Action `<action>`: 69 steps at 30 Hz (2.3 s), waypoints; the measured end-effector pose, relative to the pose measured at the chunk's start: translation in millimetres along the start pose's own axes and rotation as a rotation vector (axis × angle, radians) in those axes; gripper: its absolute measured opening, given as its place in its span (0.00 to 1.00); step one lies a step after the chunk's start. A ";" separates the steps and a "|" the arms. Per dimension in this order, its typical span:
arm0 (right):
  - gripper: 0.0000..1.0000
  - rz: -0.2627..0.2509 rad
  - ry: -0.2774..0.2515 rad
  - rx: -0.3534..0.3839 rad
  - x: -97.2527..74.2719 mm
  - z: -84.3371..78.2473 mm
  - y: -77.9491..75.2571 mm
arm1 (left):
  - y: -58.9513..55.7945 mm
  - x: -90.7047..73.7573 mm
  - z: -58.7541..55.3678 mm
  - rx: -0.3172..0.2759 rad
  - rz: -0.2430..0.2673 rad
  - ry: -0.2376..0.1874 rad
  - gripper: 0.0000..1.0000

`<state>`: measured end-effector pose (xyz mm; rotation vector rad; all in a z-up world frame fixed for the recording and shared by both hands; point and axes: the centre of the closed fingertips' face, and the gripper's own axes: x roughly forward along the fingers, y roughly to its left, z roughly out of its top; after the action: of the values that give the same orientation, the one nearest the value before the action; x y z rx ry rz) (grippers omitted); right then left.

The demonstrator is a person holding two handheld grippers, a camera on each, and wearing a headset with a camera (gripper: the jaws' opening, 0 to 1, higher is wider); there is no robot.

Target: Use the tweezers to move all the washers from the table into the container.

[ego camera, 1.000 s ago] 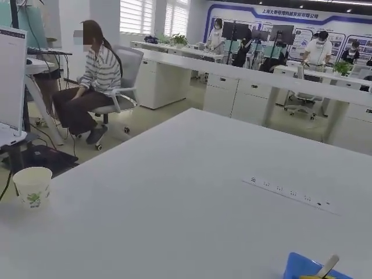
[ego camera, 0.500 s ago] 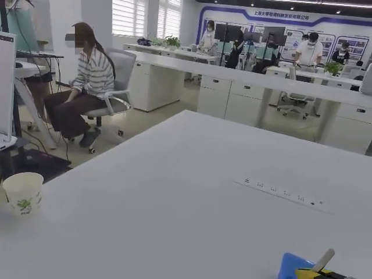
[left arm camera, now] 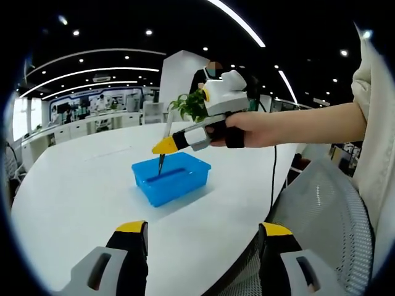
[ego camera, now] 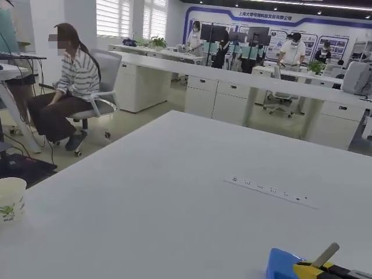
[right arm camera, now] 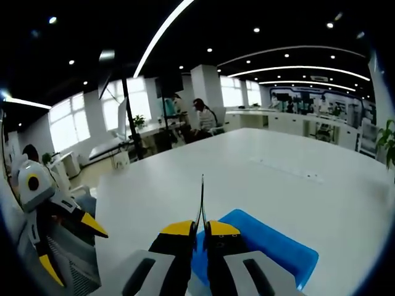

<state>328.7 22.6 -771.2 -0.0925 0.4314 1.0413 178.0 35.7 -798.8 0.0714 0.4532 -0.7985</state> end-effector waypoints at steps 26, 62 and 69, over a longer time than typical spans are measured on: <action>0.03 0.266 0.244 -0.194 -51.5 -80.2 90.8 | -19.7 -2.0 10.5 0.177 -0.240 0.095 0.25; 0.04 0.368 0.381 -0.413 -73.3 -110.8 111.0 | -56.6 25.7 51.6 0.368 -0.524 0.184 0.00; 0.04 0.335 0.417 -0.461 -71.7 -116.3 96.4 | -47.3 33.6 44.1 0.414 -0.497 0.253 0.00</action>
<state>180.7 -18.9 -837.1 -0.6761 0.5886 1.4448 181.2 -30.3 -768.0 0.4622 0.5467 -1.3747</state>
